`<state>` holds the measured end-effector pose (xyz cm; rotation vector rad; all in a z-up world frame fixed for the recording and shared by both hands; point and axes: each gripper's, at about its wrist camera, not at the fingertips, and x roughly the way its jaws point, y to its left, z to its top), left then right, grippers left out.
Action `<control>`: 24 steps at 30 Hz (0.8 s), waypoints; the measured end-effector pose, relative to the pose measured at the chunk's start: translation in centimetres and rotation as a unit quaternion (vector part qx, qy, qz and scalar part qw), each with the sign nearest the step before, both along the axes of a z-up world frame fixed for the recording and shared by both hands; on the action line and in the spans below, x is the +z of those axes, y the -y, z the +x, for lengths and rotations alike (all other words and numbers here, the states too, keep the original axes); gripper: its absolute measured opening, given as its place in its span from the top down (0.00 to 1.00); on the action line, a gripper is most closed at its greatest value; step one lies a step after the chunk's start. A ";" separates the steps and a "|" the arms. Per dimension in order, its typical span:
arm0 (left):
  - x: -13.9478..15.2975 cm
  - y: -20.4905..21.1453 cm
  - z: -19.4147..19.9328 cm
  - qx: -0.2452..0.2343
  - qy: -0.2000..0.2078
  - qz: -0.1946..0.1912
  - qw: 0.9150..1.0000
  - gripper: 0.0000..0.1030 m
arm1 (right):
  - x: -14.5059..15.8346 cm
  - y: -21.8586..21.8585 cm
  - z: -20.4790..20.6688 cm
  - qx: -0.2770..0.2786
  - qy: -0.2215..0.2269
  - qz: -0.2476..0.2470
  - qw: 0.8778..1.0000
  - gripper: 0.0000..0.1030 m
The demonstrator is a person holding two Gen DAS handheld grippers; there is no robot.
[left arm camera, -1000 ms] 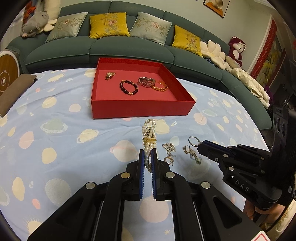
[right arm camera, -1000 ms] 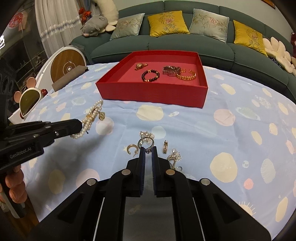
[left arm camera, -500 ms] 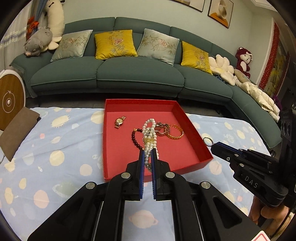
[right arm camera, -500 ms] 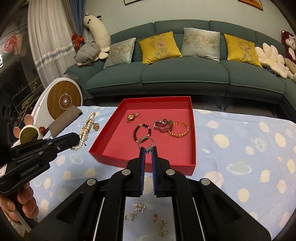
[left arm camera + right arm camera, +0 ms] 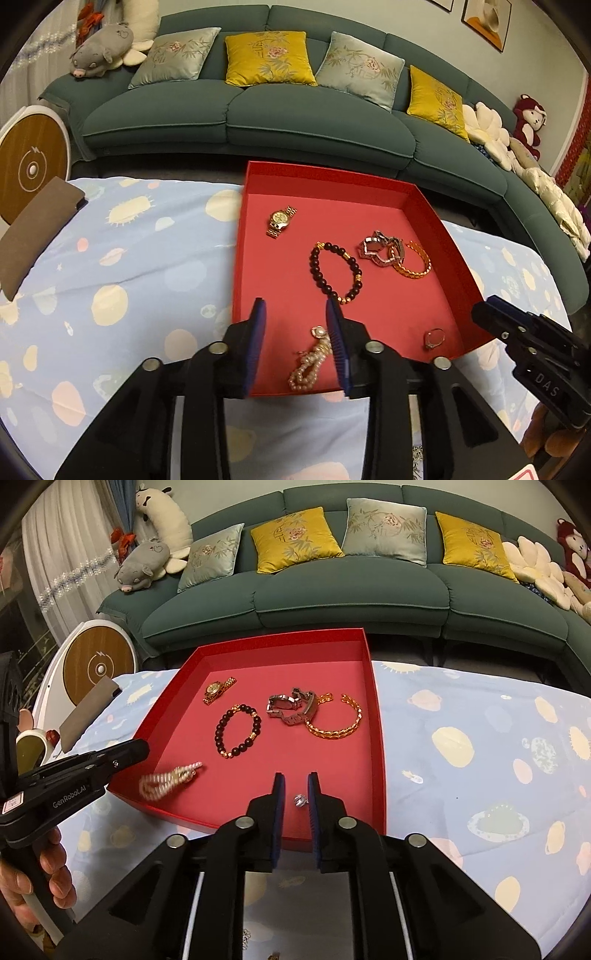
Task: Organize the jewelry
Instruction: 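Close the right gripper on a gold earring while the left returns over the bed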
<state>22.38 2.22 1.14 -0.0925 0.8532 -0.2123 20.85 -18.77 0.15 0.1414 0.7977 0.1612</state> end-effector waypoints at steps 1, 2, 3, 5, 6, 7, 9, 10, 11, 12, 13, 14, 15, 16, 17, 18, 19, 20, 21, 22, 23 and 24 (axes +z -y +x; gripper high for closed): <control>0.5 -0.4 -0.2 0.003 0.005 -0.006 1.000 0.66 | 0.7 0.3 -0.4 -0.005 0.010 0.004 1.000 0.71; 1.1 -0.7 -0.6 0.003 0.010 -0.011 1.000 0.65 | 1.2 0.6 -0.7 -0.009 0.019 0.009 1.000 0.66; 1.7 -1.1 -1.0 0.004 0.016 -0.014 1.000 0.63 | 2.0 0.9 -1.1 -0.012 0.028 0.016 0.999 0.66; 2.8 -1.6 -2.0 0.005 0.030 -0.016 0.999 0.62 | 3.5 1.6 -2.3 -0.018 0.048 0.023 0.998 0.66; 3.2 -1.9 -2.8 0.005 0.036 -0.016 0.999 0.62 | 4.2 1.9 -3.1 -0.020 0.058 0.021 0.998 0.66; 3.5 -2.0 -3.5 0.002 0.039 -0.014 0.999 0.62 | 4.7 2.1 -3.9 -0.022 0.065 0.018 0.997 0.66; 3.8 -2.1 -5.1 -0.004 0.040 -0.006 0.999 0.62 | 5.4 2.7 -5.7 -0.027 0.077 0.012 0.997 0.61; 3.8 -2.2 -6.0 -0.006 0.039 -0.004 0.999 0.62 | 5.5 3.0 -6.9 -0.029 0.079 0.009 0.996 0.60; 4.0 -2.2 -6.6 -0.007 0.038 -0.009 0.999 0.62 | 5.4 3.3 -7.9 -0.029 0.075 0.005 0.997 0.60; 4.1 -2.2 -7.2 -0.008 0.034 -0.018 0.999 0.62 | 5.1 3.5 -8.7 -0.031 0.068 0.000 0.997 0.60; 4.2 -2.2 -7.7 -0.010 0.032 -0.026 0.999 0.62 | 4.9 3.8 -9.5 -0.033 0.061 -0.004 0.998 0.60; 4.2 -2.2 -8.2 -0.011 0.030 -0.033 0.999 0.61 | 4.7 3.9 -10.3 -0.035 0.058 -0.001 0.998 0.60; 4.1 -2.1 -8.8 -0.012 0.029 -0.035 0.999 0.57 | 4.5 4.0 -10.9 -0.034 0.056 0.003 0.998 0.60; 3.9 -1.9 -9.4 -0.012 0.026 -0.036 0.999 0.56 | 4.1 4.0 -11.5 -0.032 0.051 0.003 0.998 0.60; 3.7 -1.7 -9.9 -0.015 0.022 -0.035 0.999 0.56 | 3.5 4.0 -12.0 -0.030 0.045 -0.002 0.999 0.60; 3.4 -1.6 -10.6 -0.017 0.017 -0.035 0.999 0.56 | 2.9 3.9 -12.5 -0.027 0.037 -0.007 0.999 0.60; 3.0 -1.4 -11.2 -0.019 0.010 -0.033 0.999 0.56 | 2.2 3.7 -12.9 -0.022 0.029 -0.009 0.999 0.60; 2.7 -1.2 -11.8 -0.019 0.006 -0.034 0.999 0.56 | 1.7 3.4 -13.3 -0.016 0.020 -0.012 1.000 0.60; 2.3 -1.1 -12.3 -0.021 0.002 -0.037 0.999 0.56 | 1.1 3.1 -13.7 -0.011 0.014 -0.016 1.000 0.60; 1.9 -1.0 -12.7 -0.022 -0.003 -0.039 0.999 0.56 | 0.6 2.8 -14.0 -0.007 0.010 -0.019 1.000 0.60; 1.5 -0.8 -13.0 -0.024 -0.009 -0.042 0.999 0.56 | 0.1 2.5 -14.2 0.000 0.003 -0.020 1.000 0.60; 1.1 -0.6 -13.3 -0.024 -0.014 -0.045 0.999 0.56 | -0.5 2.1 -14.3 0.008 -0.004 -0.023 1.000 0.60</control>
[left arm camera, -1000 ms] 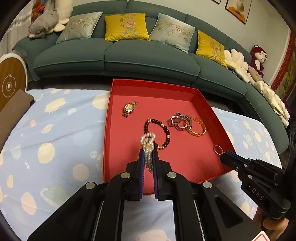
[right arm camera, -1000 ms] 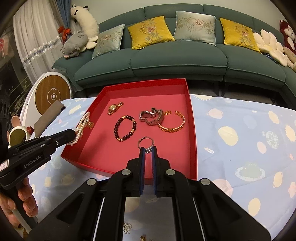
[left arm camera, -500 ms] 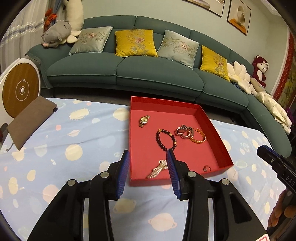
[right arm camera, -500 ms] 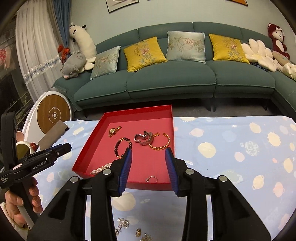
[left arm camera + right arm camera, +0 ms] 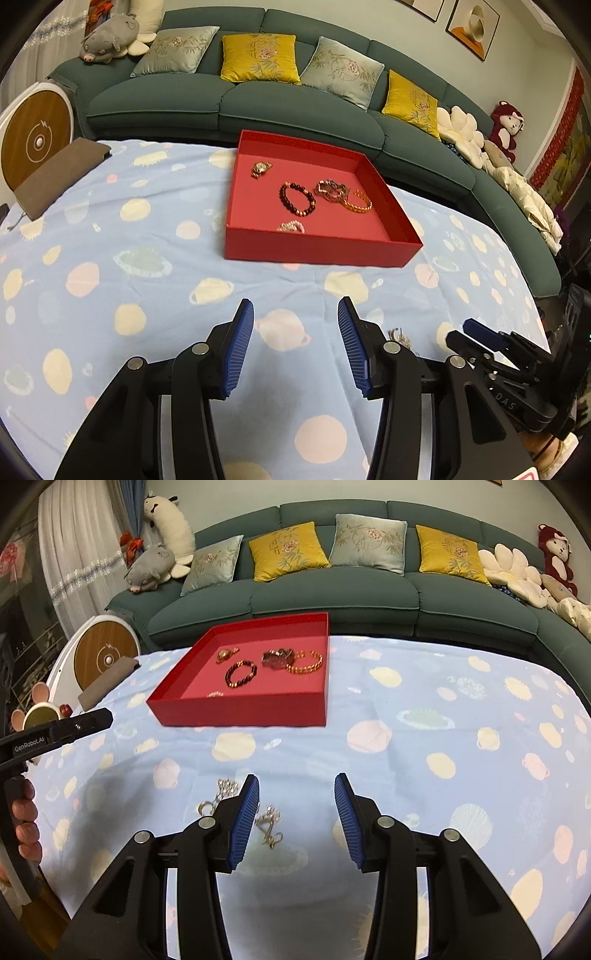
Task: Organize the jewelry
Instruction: 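Close the right gripper on a gold earring while the left returns over the bed, then close the left gripper on the gold crescent earring while the right lifts its earring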
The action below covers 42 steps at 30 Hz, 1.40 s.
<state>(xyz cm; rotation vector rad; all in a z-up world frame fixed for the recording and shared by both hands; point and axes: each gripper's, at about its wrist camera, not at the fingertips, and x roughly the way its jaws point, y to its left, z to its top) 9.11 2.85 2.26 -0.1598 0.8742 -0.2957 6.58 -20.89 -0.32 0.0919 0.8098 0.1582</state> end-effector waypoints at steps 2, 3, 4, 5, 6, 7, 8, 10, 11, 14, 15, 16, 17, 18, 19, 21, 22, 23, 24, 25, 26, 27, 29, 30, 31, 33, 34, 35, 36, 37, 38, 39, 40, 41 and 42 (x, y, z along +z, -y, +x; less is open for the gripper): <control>-1.0 0.6 -0.1 -0.010 -0.011 0.001 1.000 0.56 | -0.9 -0.8 0.1 0.011 -0.008 -0.010 1.000 0.60; -1.5 1.1 -0.1 -0.019 -0.013 0.008 1.000 0.56 | -1.2 -1.2 0.1 0.015 -0.012 -0.011 1.000 0.61; -2.0 1.7 -0.2 -0.027 -0.012 0.021 0.999 0.56 | -1.5 -1.6 0.1 0.019 -0.015 -0.009 1.000 0.61; -2.4 2.2 -0.4 -0.034 -0.008 0.034 0.999 0.56 | -1.7 -1.8 0.2 0.024 -0.017 -0.008 1.000 0.61; -2.9 2.6 -0.5 -0.042 -0.006 0.042 0.998 0.56 | -1.9 -2.2 0.3 0.028 -0.017 -0.010 0.999 0.61; -3.3 3.1 -0.5 -0.051 -0.007 0.050 0.997 0.56 | -1.9 -2.5 0.4 0.032 -0.018 -0.013 0.999 0.61; -3.8 3.5 -0.5 -0.059 -0.010 0.056 0.997 0.56 | -2.1 -2.8 0.6 0.035 -0.018 -0.015 0.999 0.62; -4.6 3.9 -0.6 -0.068 -0.014 0.062 0.996 0.56 | -2.3 -3.1 0.9 0.037 -0.022 -0.015 0.999 0.62; -4.9 4.0 -0.6 -0.071 -0.018 0.063 0.995 0.56 | -2.4 -3.1 1.0 0.038 -0.024 -0.014 0.999 0.63; -5.7 4.2 -0.6 -0.076 -0.028 0.062 0.995 0.56 | -2.9 -3.1 1.2 0.038 -0.030 -0.014 0.999 0.66; -5.8 4.2 -0.6 -0.077 -0.030 0.063 0.995 0.56 | -3.1 -3.1 1.3 0.039 -0.032 -0.015 0.999 0.66; -5.9 4.2 -0.7 -0.078 -0.030 0.064 0.994 0.56 | -3.2 -3.1 1.4 0.040 -0.034 -0.016 0.999 0.66; -5.9 4.2 -0.8 -0.079 -0.030 0.065 0.994 0.56 | -3.3 -3.2 1.5 0.042 -0.036 -0.017 0.998 0.66; -5.9 4.2 -0.8 -0.080 -0.030 0.066 0.994 0.56 | -3.5 -3.3 1.6 0.043 -0.037 -0.019 0.998 0.67; -5.9 4.2 -0.8 -0.080 -0.031 0.066 0.994 0.56 | -3.7 -3.4 1.7 0.045 -0.039 -0.020 0.998 0.67; -5.9 4.2 -0.9 -0.082 -0.032 0.066 0.994 0.56 | -4.0 -3.7 1.9 0.047 -0.041 -0.023 0.998 0.68; -5.9 4.2 -0.9 -0.081 -0.031 0.066 0.994 0.56 | -4.1 -3.9 2.0 0.049 -0.041 -0.024 0.998 0.68; -5.9 4.2 -0.9 -0.082 -0.031 0.066 0.994 0.56 | -4.2 -4.0 2.1 0.050 -0.041 -0.025 0.998 0.69; -5.9 4.3 -0.9 -0.083 -0.032 0.065 0.994 0.56 | -4.2 -4.1 2.2 0.051 -0.041 -0.026 0.998 0.70; -5.9 4.2 -0.9 -0.082 -0.032 0.064 0.994 0.56 | -4.2 -4.2 2.3 0.052 -0.040 -0.027 0.998 0.70; -5.9 4.2 -0.9 -0.083 -0.032 0.063 0.994 0.56 | -4.3 -4.3 2.4 0.052 -0.040 -0.028 0.997 0.72; -5.9 4.3 -0.9 -0.084 -0.032 0.062 0.994 0.56 | -4.3 -4.4 2.5 0.053 -0.040 -0.029 0.997 0.75; -5.9 4.4 -0.9 -0.087 -0.034 0.060 0.994 0.56 | -4.4 -4.4 2.8 0.052 -0.040 -0.031 0.997 0.78; -6.0 4.5 -0.9 -0.088 -0.036 0.059 0.994 0.56 | -4.5 -4.4 2.9 0.053 -0.040 -0.032 0.997 0.81; -6.0 4.5 -0.9 -0.089 -0.038 0.057 0.994 0.56 | -4.6 -4.5 3.1 0.053 -0.040 -0.033 0.997 0.83; -6.1 4.7 -0.9 -0.093 -0.042 0.053 0.993 0.56 | -4.7 -4.5 3.3 0.054 -0.042 -0.033 0.997 0.89; -6.2 4.9 -0.9 -0.094 -0.043 0.053 0.993 0.56 | -4.9 -4.5 3.4 0.055 -0.043 -0.032 0.997 0.92; -6.3 5.0 -0.9 -0.097 -0.044 0.052 0.993 0.56 | -4.8 -4.4 3.4 0.054 -0.042 -0.031 0.997 0.96; -6.3 5.1 -0.9 -0.100 -0.046 0.050 0.993 0.56 | -4.7 -4.4 3.3 0.052 -0.040 -0.031 0.997 0.96; -6.5 5.3 -0.9 -0.102 -0.049 0.048 0.992 0.56 | -4.5 -4.3 3.2 0.052 -0.038 -0.029 0.998 0.96; -6.6 5.5 -0.8 -0.105 -0.052 0.045 0.992 0.56 | -4.2 -4.2 3.1 0.051 -0.035 -0.026 0.998 0.96; -6.8 5.7 -0.8 -0.107 -0.055 0.044 0.992 0.56 | -3.9 -4.1 2.9 0.050 -0.032 -0.024 0.998 0.96; -7.0 5.9 -0.7 -0.109 -0.057 0.044 0.991 0.56 | -3.6 -3.9 2.7 0.050 -0.029 -0.021 0.998 0.96; -7.2 6.2 -0.7 -0.110 -0.057 0.045 0.991 0.56 | -3.2 -3.8 2.6 0.049 -0.027 -0.020 0.998 0.96; -7.2 6.4 -0.7 -0.110 -0.053 0.047 0.991 0.56 | -2.9 -3.6 2.4 0.046 -0.026 -0.018 0.998 0.96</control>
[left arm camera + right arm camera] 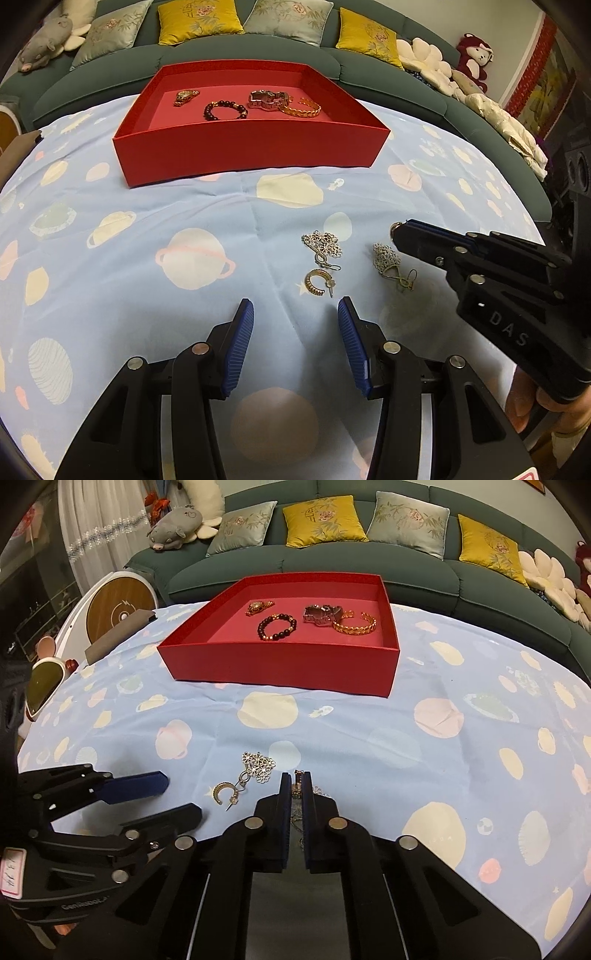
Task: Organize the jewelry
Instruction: 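Close the left gripper on the gold crescent earring while the right lifts its earring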
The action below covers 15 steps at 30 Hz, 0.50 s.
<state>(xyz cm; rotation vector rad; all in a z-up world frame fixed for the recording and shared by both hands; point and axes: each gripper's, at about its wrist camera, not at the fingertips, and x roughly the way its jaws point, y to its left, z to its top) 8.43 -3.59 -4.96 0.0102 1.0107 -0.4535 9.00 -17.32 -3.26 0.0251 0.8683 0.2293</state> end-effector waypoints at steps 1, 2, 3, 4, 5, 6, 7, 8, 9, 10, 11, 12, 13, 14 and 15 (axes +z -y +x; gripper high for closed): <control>0.0 0.2 0.0 -0.001 0.005 0.002 1.000 0.56 | 0.2 0.3 -0.1 -0.003 0.001 0.002 1.000 0.96; 0.0 0.4 0.1 -0.004 0.008 0.002 1.000 0.56 | 0.3 0.5 -0.2 -0.005 0.001 0.004 1.000 0.96; -0.1 0.6 0.2 -0.005 0.011 0.003 1.000 0.56 | 0.5 0.8 -0.4 -0.008 0.001 0.006 1.000 0.96; -0.1 0.8 0.2 -0.004 0.015 0.003 1.000 0.56 | 0.6 1.2 -0.5 -0.011 0.001 0.008 1.000 0.96; -0.2 1.0 0.3 -0.004 0.019 0.004 1.000 0.56 | 0.7 1.5 -0.6 -0.014 0.001 0.010 1.000 0.96; -0.2 1.2 0.4 -0.004 0.025 0.007 1.000 0.56 | 0.7 1.7 -0.7 -0.017 0.001 0.011 1.000 0.96; -0.3 1.5 0.4 -0.005 0.031 0.012 0.999 0.56 | 0.8 2.0 -0.8 -0.020 0.002 0.013 1.000 0.96; -0.3 1.8 0.4 -0.008 0.038 0.017 0.999 0.57 | 0.8 2.0 -0.8 -0.020 0.002 0.013 1.000 0.96; -0.3 1.9 0.4 -0.008 0.044 0.023 0.999 0.60 | 0.8 2.3 -0.9 -0.022 0.002 0.015 1.000 0.96; -0.4 2.2 0.4 -0.009 0.051 0.030 0.998 0.64 | 1.0 2.7 -1.1 -0.026 0.003 0.017 1.000 0.96; -0.4 2.4 0.3 -0.011 0.059 0.038 0.998 0.66 | 1.0 2.7 -1.1 -0.026 0.003 0.017 1.000 0.96; -0.5 2.6 0.2 -0.012 0.066 0.048 0.997 0.69 | 1.0 2.9 -1.2 -0.027 0.003 0.018 0.999 0.96; -0.6 2.8 0.1 -0.014 0.074 0.059 0.995 0.72 | 1.1 3.1 -1.2 -0.028 0.004 0.018 0.999 0.96; -0.7 2.8 0.0 -0.015 0.079 0.066 0.995 0.74 | 1.1 3.3 -1.3 -0.030 0.004 0.019 0.999 0.96; -0.7 2.8 0.0 -0.014 0.081 0.069 0.994 0.78 | 1.2 3.5 -1.3 -0.031 0.005 0.020 0.999 0.96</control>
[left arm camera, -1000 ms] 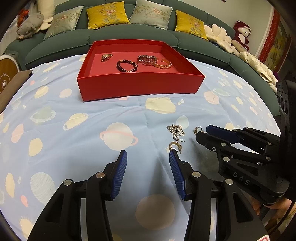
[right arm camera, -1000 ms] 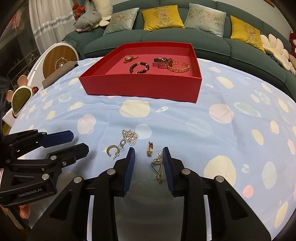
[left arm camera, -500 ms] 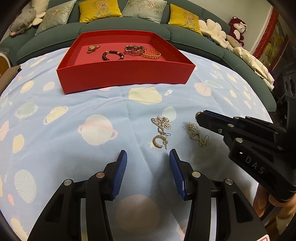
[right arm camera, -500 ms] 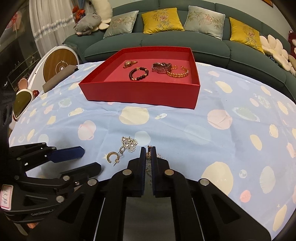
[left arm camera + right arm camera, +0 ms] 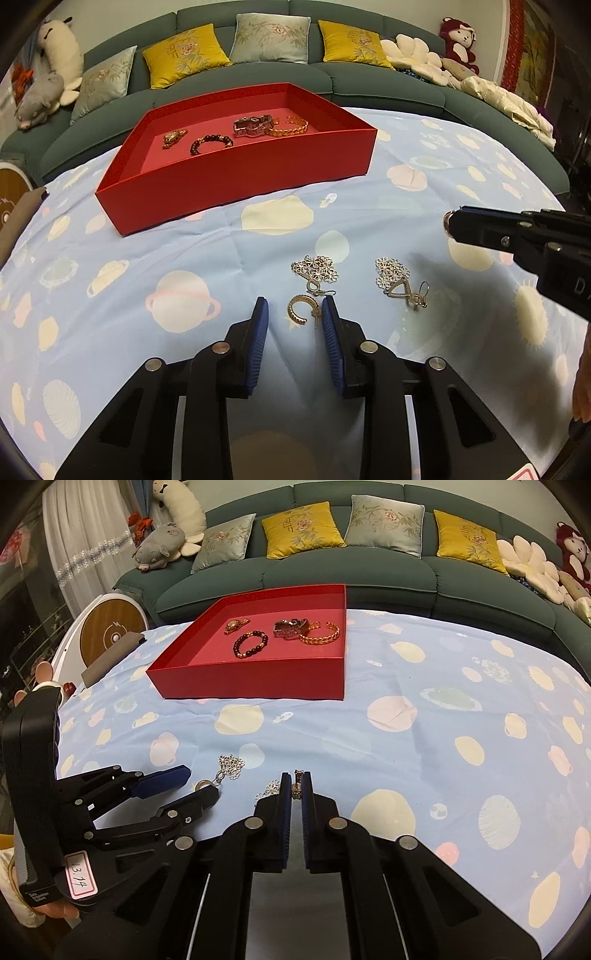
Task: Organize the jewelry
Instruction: 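Close the left gripper on the gold crescent earring while the right lifts its earring, then carry both earrings into the red box and open both grippers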
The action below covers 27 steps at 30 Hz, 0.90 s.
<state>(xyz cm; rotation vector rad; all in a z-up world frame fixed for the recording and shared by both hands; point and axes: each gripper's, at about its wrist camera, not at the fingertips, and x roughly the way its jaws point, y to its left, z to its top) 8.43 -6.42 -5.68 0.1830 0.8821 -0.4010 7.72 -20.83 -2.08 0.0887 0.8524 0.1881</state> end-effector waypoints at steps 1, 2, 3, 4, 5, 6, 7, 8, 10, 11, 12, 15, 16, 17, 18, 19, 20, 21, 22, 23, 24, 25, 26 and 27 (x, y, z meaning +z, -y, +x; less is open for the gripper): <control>0.0 -0.1 0.0 0.000 -0.001 -0.002 1.000 0.86 | 0.1 0.2 0.0 -0.002 0.000 0.000 1.000 0.96; 0.0 -0.2 0.1 0.001 -0.001 -0.003 1.000 0.87 | 0.1 0.4 0.0 -0.004 0.001 0.001 1.000 0.96; 0.0 -0.3 0.1 0.000 -0.003 -0.006 1.000 0.87 | 0.1 0.6 0.0 -0.006 0.001 0.002 1.000 0.96; 0.1 -0.4 0.1 -0.001 -0.003 -0.006 1.000 0.87 | 0.2 0.7 0.0 -0.007 0.002 0.002 1.000 0.96; 0.1 -0.4 0.1 -0.001 -0.003 -0.006 1.000 0.87 | 0.3 0.8 0.0 -0.009 0.003 0.003 1.000 0.96; 0.1 -0.4 0.1 -0.002 -0.003 -0.007 1.000 0.87 | 0.4 0.9 0.0 -0.010 0.004 0.003 1.000 0.96; 0.1 -0.5 0.0 -0.003 -0.004 -0.008 1.000 0.87 | 0.4 0.9 0.0 -0.010 0.005 0.004 1.000 0.96; 0.2 -0.6 0.0 -0.003 -0.006 -0.010 1.000 0.87 | 0.5 0.9 0.0 -0.011 0.006 0.004 1.000 0.96; 0.4 -1.0 -0.1 -0.001 -0.012 -0.019 1.000 0.88 | 0.7 0.9 0.0 -0.011 0.008 0.005 1.000 0.96; 0.6 -1.4 -0.1 0.001 -0.015 -0.025 1.000 0.88 | 0.9 0.9 0.1 -0.011 0.009 0.005 1.000 0.96; 0.8 -1.7 -0.1 0.003 -0.017 -0.032 0.999 0.88 | 1.0 0.9 0.1 -0.011 0.011 0.006 1.000 0.96; 1.6 -2.8 -0.1 0.010 -0.019 -0.048 0.999 0.88 | 1.5 0.8 0.2 -0.010 0.017 0.009 1.000 0.96; 2.0 -3.2 -0.1 0.014 -0.017 -0.053 0.998 0.97 | 1.7 0.7 0.2 -0.010 0.018 0.010 1.000 0.96; 2.4 -3.6 0.0 0.016 -0.019 -0.060 0.998 0.97 | 1.9 0.7 0.3 -0.010 0.021 0.011 1.000 0.96; 2.8 -3.9 0.2 0.018 -0.020 -0.068 0.997 0.97 | 2.2 0.7 0.4 -0.010 0.024 0.012 1.000 0.96; 3.3 -4.3 0.4 0.023 -0.021 -0.077 0.997 0.97 | 2.5 0.6 0.5 -0.010 0.027 0.013 1.000 0.96; 3.7 -4.6 0.6 0.025 -0.020 -0.085 0.996 0.97 | 2.9 0.6 0.7 -0.010 0.031 0.013 0.999 0.96; 4.2 -4.9 0.8 0.028 -0.016 -0.091 0.995 0.97 | 3.2 0.6 0.8 -0.011 0.036 0.016 0.999 0.96; 4.7 -5.2 0.9 0.031 -0.010 -0.093 0.995 0.97 | 3.7 0.5 1.0 -0.012 0.040 0.018 0.999 0.96; 5.3 -5.4 1.1 0.033 -0.004 -0.096 0.995 0.97 | 4.2 0.4 1.2 -0.013 0.045 0.020 0.999 0.96; 5.9 -5.6 1.3 0.035 0.002 -0.099 0.994 0.97 | 4.6 0.4 1.4 -0.014 0.051 0.021 0.998 0.96; 6.4 -5.9 1.4 0.037 0.006 -0.103 0.994 0.97 | 5.0 0.4 1.5 -0.015 0.055 0.022 0.998 0.96; 6.9 -6.1 1.6 0.038 0.010 -0.107 0.993 0.97 | 5.3 0.3 1.7 -0.017 0.059 0.024 0.998 0.96; 7.3 -6.5 1.8 0.041 0.014 -0.111 0.993 0.97 | 5.7 0.3 1.9 -0.018 0.063 0.027 0.997 0.96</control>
